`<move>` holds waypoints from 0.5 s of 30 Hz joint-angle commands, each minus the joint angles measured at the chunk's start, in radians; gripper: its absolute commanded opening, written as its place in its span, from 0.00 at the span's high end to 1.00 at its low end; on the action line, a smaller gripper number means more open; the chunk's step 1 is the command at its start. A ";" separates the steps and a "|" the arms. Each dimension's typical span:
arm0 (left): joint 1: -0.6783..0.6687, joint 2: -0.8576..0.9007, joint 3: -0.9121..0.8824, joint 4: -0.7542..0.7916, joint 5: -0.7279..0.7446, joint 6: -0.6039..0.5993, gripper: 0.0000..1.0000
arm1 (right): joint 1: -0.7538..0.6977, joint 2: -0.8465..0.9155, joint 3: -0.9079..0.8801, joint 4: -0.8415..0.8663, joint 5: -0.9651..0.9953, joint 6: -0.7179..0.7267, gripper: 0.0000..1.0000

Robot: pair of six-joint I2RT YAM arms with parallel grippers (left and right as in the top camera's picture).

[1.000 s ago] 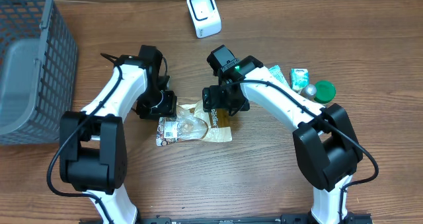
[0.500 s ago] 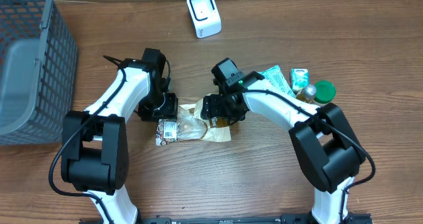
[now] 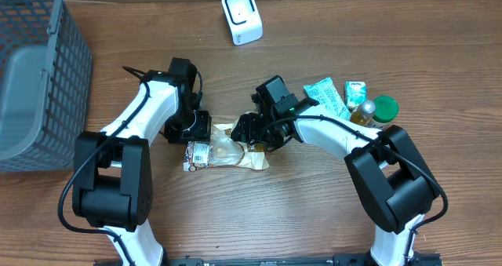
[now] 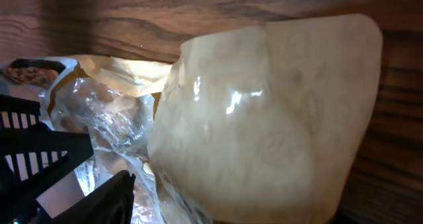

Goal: Scan the item barcode
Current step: 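Bring the left gripper in and grip the pouch with both grippers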

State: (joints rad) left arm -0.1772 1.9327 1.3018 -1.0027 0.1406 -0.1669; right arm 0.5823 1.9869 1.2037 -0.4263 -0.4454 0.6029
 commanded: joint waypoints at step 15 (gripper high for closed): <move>-0.007 -0.008 -0.019 0.025 -0.014 -0.021 0.41 | 0.018 0.114 -0.020 0.148 -0.149 0.025 0.34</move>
State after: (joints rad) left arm -0.1772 1.9320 1.3003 -0.9916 0.1349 -0.1669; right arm 0.5838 2.0377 1.2030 -0.2802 -0.5575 0.6308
